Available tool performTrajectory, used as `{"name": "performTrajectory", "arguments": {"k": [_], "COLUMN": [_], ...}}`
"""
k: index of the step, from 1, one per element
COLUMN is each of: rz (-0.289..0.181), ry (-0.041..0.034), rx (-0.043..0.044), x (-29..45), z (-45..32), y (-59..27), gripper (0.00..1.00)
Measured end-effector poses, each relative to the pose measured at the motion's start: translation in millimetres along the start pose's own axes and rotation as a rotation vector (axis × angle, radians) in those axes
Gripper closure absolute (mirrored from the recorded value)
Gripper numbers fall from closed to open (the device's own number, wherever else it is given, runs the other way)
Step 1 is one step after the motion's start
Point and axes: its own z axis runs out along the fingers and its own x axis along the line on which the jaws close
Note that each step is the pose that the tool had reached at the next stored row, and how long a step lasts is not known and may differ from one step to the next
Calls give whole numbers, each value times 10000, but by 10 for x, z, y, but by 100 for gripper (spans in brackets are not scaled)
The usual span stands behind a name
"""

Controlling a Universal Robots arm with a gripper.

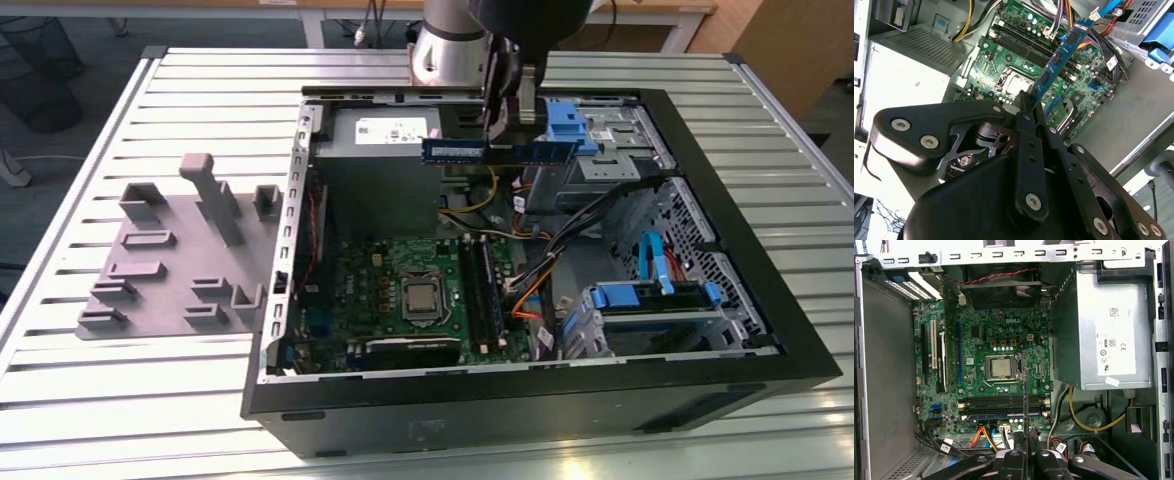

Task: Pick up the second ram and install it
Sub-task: 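Insert the second ram into the second slot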

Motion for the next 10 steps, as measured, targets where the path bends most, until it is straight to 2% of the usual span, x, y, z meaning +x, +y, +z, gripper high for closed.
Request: {"name": "performTrajectory", "arguments": {"k": [10], "rz": [165], "ry": [-1], "rx": [1], "x": [0], "z": [0], "y": [0], "gripper": [86]}}
